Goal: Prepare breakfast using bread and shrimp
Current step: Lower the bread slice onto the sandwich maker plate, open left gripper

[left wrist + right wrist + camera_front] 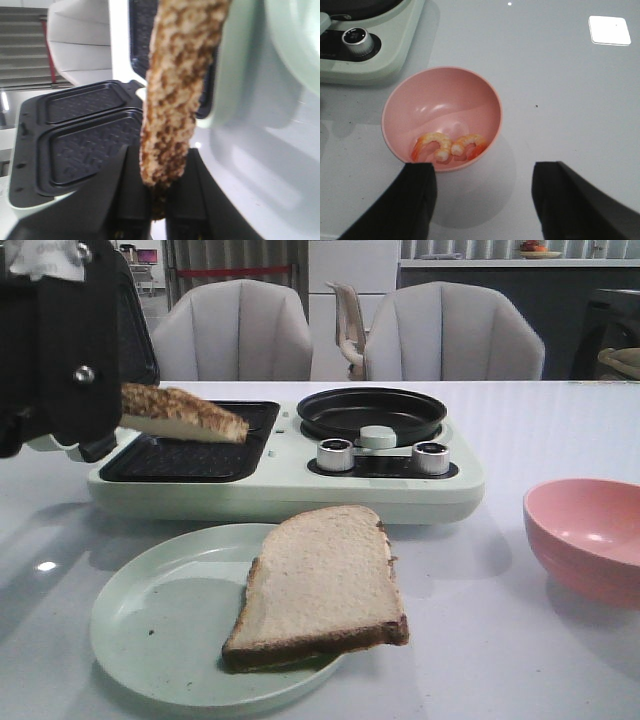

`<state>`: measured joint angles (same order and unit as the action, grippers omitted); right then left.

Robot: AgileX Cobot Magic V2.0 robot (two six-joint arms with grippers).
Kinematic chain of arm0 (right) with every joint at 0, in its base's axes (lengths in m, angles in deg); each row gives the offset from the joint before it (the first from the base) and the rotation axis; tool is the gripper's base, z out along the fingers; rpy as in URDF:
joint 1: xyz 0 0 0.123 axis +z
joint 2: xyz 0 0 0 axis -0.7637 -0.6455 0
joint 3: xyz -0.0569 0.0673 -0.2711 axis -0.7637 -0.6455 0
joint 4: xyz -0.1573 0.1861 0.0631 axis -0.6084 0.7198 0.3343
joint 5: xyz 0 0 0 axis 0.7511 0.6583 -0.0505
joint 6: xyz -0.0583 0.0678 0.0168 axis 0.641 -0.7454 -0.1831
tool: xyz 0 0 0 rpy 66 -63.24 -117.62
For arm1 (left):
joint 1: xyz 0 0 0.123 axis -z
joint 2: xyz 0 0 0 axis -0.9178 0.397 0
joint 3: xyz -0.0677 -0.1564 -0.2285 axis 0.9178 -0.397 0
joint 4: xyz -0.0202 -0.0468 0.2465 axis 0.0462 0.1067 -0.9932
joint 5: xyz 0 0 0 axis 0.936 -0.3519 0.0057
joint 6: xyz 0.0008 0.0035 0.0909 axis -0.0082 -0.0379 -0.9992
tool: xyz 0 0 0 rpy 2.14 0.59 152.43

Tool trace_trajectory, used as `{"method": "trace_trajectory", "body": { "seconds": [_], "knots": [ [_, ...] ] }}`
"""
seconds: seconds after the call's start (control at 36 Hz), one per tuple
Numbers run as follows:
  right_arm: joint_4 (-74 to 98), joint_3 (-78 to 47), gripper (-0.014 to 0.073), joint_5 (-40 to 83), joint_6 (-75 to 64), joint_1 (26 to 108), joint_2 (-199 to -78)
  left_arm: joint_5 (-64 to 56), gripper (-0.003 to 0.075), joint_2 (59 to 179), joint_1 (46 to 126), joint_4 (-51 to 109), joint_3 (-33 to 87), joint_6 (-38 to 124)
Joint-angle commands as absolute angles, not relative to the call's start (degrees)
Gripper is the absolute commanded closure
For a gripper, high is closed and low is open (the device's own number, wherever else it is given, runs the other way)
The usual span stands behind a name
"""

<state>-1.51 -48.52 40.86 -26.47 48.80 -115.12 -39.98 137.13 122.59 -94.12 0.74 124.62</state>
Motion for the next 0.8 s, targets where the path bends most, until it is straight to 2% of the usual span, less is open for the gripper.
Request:
{"method": "trace_trajectory", "body": {
  "seconds": [0.0,0.33,0.58,0.78],
  "knots": [
    [-1.46,-46.78,0.0069,36.82,-26.05,48.87,-115.61,-38.06,0.062,136.22,118.06,-99.99,4.97,125.66],
    [-1.46,-46.78,0.0069,36.82,-26.05,48.87,-115.61,-23.46,0.062,151.14,101.7,-103.5,25.62,125.66],
    [-1.46,-46.78,0.0069,36.82,-26.05,48.87,-115.61,-23.92,0.062,167.69,97.36,-103.5,44.77,125.66],
    [-1.46,-46.78,0.0069,36.82,-26.05,48.87,-115.61,-25.14,0.0619,175.84,94.52,-103.5,52.73,125.66]
  ]
}}
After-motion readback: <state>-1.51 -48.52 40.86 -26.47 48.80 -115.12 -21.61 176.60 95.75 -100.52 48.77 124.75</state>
